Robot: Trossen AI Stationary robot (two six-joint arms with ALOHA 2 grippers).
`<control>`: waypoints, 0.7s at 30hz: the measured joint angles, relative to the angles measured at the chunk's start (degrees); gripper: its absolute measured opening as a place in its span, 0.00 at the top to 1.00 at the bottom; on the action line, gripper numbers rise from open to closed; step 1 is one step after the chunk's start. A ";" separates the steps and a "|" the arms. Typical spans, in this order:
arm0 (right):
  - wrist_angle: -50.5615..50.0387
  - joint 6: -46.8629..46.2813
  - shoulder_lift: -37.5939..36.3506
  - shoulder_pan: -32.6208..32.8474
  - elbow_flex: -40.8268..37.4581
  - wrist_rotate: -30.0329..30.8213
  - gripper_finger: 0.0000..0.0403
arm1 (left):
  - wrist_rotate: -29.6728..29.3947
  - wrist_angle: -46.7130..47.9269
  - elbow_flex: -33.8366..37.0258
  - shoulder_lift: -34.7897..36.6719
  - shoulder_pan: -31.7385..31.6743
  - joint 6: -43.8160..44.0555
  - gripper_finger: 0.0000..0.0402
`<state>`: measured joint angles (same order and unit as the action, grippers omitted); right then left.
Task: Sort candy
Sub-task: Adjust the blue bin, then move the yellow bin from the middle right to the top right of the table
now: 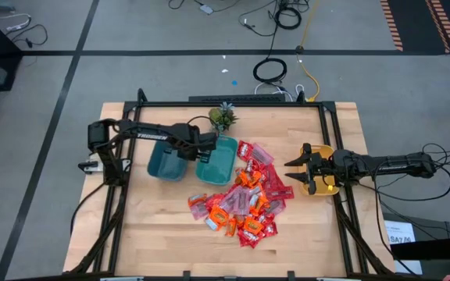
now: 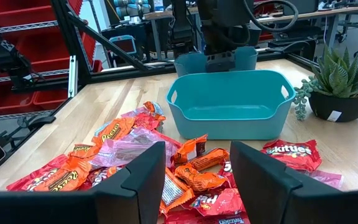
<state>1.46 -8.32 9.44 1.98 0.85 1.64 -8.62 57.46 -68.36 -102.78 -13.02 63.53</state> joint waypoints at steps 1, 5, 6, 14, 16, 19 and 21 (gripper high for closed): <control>0.00 0.01 -0.01 0.00 -0.01 0.01 0.57 | 0.00 0.13 0.00 0.00 0.09 -0.04 0.89; 0.01 0.00 0.00 -0.01 0.01 0.01 0.57 | 0.00 0.38 0.00 0.00 0.31 -3.45 0.85; 0.00 0.02 0.01 0.00 -0.01 0.01 0.57 | 0.00 0.44 0.00 0.01 0.40 -4.14 0.85; 0.00 0.00 0.01 0.00 0.01 0.01 0.57 | 0.02 0.56 0.02 0.47 1.30 -5.49 0.84; 0.01 0.00 -0.01 -0.01 0.00 0.01 0.57 | 0.02 0.66 0.02 1.01 1.44 -5.47 0.84; 0.01 0.00 -0.01 -0.01 0.00 0.00 0.57 | 0.02 0.70 0.02 2.41 1.43 -5.36 0.84; 0.00 0.00 -0.01 -0.01 0.01 0.01 0.57 | 0.09 0.94 0.02 3.51 1.43 -4.14 0.84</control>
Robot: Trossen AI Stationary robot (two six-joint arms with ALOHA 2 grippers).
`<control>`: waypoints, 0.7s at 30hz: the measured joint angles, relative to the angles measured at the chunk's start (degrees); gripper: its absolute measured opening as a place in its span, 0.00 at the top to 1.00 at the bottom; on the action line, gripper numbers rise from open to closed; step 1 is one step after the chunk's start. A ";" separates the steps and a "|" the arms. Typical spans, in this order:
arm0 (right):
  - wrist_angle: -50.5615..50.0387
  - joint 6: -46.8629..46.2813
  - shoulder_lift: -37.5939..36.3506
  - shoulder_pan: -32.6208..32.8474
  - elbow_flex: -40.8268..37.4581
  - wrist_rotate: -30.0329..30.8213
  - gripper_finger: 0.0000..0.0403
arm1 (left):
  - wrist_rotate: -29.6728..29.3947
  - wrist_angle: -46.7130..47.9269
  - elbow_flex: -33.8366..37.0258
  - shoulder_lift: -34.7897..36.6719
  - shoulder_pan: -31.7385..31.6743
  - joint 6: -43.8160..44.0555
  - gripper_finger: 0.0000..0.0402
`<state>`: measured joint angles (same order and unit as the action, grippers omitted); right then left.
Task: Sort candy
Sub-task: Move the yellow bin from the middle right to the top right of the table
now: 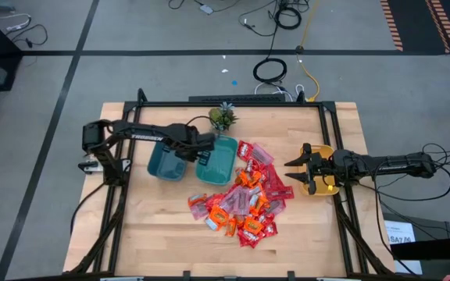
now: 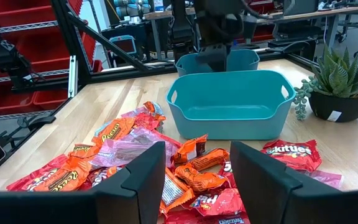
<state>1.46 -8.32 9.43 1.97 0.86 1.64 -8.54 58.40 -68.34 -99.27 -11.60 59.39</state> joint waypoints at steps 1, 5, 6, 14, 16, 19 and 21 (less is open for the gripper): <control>-0.01 0.00 0.01 -0.01 -0.02 0.01 0.57 | 0.00 0.15 0.00 0.74 0.00 0.47 0.84; 0.01 0.01 0.02 -0.01 -0.01 0.01 0.57 | 0.02 0.95 0.01 3.77 0.25 1.75 0.84; -0.01 0.02 0.01 -0.01 -0.01 0.00 0.57 | 0.02 0.90 0.02 4.65 0.52 1.78 0.84; -0.01 0.02 0.02 0.01 -0.02 -0.01 0.57 | -0.55 0.66 0.02 11.61 4.76 0.10 0.84; -0.01 0.01 0.02 0.00 0.00 -0.01 0.57 | -0.68 0.62 0.02 12.82 6.00 -1.42 0.84; -0.01 0.02 0.02 0.01 0.00 0.01 0.57 | -0.71 0.62 0.02 13.43 7.65 -3.07 0.84; 0.01 0.02 0.02 0.01 -0.02 0.01 0.57 | -0.72 0.60 0.04 13.56 8.38 -5.98 0.84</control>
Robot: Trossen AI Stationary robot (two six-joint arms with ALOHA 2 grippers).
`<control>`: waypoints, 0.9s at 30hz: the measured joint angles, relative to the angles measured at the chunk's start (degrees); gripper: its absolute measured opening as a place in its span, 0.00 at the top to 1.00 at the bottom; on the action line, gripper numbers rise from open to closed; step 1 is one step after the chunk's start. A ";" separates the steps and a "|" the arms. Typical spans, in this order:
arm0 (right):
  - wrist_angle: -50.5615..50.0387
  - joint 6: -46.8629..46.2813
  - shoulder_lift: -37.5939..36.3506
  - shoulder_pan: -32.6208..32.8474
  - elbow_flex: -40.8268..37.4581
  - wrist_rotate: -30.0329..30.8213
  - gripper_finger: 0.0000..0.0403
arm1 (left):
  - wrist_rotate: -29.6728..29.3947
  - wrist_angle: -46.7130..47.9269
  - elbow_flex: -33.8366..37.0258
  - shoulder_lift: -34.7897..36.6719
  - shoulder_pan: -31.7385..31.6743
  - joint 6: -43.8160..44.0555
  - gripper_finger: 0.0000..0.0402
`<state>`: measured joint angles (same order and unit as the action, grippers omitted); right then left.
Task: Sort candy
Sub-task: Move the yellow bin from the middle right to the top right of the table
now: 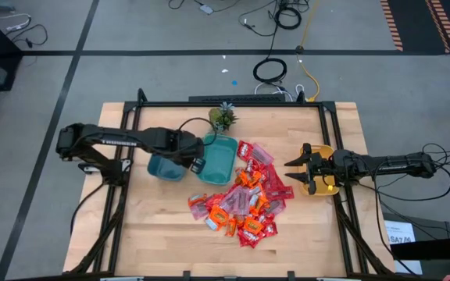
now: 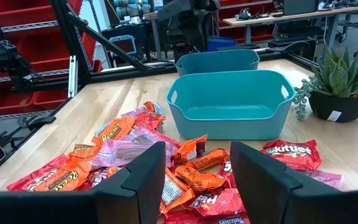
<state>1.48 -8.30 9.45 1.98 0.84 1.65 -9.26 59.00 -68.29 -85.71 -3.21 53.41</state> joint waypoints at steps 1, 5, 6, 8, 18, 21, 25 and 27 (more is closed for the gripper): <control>-0.02 0.00 -0.02 -0.02 0.01 -0.01 0.57 | -0.05 -0.04 0.00 0.07 0.21 -1.84 0.84; -0.01 0.39 -0.02 -0.01 0.01 0.00 0.57 | -0.24 -0.13 0.00 0.04 0.71 -7.78 0.84; -0.02 0.21 0.00 -0.02 0.02 -0.02 0.57 | -0.49 -0.15 0.00 0.07 0.71 -8.46 0.84; -0.01 -0.07 0.00 -0.01 0.01 0.00 0.57 | -1.54 -0.14 0.00 0.07 0.71 -9.21 0.84; 0.70 -0.05 0.00 -0.01 0.01 0.00 0.57 | -2.70 -2.48 0.00 0.07 0.98 -10.49 0.84; 1.15 0.28 -0.02 -0.02 0.02 0.00 0.57 | -2.73 -3.73 0.00 0.07 1.54 -10.45 0.84; 1.49 2.17 0.00 0.00 0.01 -0.46 0.57 | -2.75 -5.50 0.00 0.07 2.32 -10.40 0.84; 1.68 -2.11 -0.02 0.00 0.02 -0.59 0.57 | -2.75 -6.67 0.00 0.04 2.81 -10.40 0.84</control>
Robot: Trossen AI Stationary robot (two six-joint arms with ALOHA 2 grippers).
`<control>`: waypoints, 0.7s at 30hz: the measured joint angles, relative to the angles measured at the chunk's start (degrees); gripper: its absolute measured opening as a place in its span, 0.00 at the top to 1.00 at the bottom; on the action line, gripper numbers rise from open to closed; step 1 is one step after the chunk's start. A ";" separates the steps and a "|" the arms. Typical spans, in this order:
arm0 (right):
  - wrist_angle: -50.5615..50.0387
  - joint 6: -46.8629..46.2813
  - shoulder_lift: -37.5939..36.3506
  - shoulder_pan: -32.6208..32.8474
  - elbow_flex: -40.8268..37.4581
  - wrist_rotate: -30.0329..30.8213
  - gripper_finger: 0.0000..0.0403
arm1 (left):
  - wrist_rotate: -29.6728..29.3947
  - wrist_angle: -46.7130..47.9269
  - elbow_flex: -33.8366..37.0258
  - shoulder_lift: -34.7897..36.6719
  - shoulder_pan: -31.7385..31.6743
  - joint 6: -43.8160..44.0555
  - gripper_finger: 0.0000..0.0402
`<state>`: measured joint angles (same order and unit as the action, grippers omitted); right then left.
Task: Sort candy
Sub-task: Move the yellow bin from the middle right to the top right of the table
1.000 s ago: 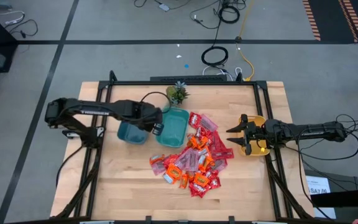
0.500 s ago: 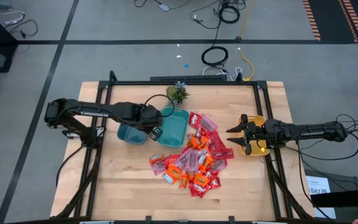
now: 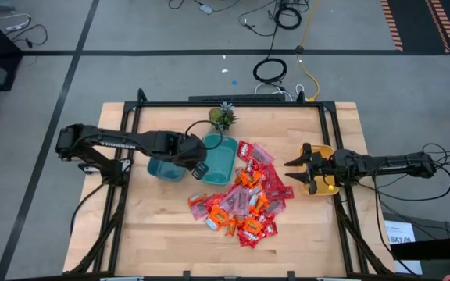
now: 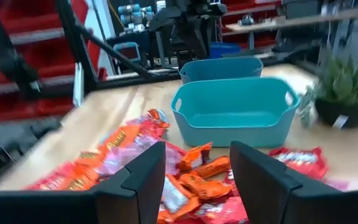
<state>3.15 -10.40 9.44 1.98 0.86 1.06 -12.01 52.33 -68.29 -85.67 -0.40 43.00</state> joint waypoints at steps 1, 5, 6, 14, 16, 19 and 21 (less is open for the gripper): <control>-0.03 -2.88 0.01 0.00 -0.01 0.00 0.57 | 0.00 -0.95 0.00 0.00 0.23 0.02 0.84; -0.02 -6.92 0.02 0.00 -0.02 -0.04 0.57 | 0.11 -3.37 0.00 0.00 1.06 0.13 0.84; 0.00 -6.03 0.02 0.00 -0.01 -0.13 0.57 | 0.16 -4.11 0.00 0.00 1.32 0.15 0.84; -4.20 1.06 4.66 0.00 7.64 -2.22 0.56 | 0.77 -7.28 0.00 0.00 3.24 0.13 0.84; -8.52 2.99 8.91 0.00 12.47 -0.73 0.54 | 0.85 -7.26 0.00 0.00 3.53 0.15 0.84; -17.71 5.82 17.44 0.00 21.29 2.33 0.51 | 0.91 -7.45 0.00 0.00 3.48 0.13 0.84; -25.48 8.11 24.01 0.00 27.78 3.88 0.48 | 0.90 -7.48 0.00 0.00 3.47 0.13 0.84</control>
<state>-22.33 -2.30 33.45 1.98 28.65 4.94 -11.11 44.86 -68.29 -85.67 3.06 43.13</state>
